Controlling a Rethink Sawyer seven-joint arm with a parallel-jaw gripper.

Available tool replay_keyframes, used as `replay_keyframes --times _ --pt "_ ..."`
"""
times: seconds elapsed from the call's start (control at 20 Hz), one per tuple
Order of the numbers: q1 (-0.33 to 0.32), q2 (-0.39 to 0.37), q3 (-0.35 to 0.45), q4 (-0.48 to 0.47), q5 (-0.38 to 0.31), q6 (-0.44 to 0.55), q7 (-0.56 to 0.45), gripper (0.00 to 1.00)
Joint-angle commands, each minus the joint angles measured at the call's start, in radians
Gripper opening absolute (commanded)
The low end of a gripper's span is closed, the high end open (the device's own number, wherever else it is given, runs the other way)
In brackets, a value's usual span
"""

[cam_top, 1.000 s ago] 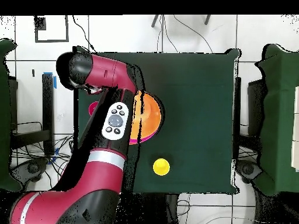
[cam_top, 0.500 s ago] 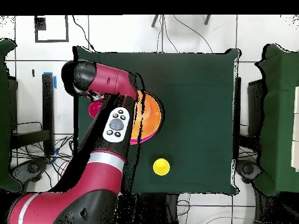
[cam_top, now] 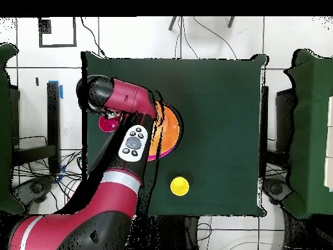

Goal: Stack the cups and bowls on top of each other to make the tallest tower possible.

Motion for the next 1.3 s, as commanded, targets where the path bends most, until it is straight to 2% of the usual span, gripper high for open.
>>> replay_keyframes --times 0.05,0.45,0.9,1.3 --pt "0.018 0.010 0.106 0.094 0.023 -0.118 0.162 1.00" --pt "0.013 0.013 0.146 0.108 0.065 -0.157 0.155 1.00" --pt "0.010 0.001 0.198 0.138 0.132 -0.158 0.143 1.00" --pt "0.024 -0.015 0.190 0.159 0.165 -0.128 0.172 1.00"
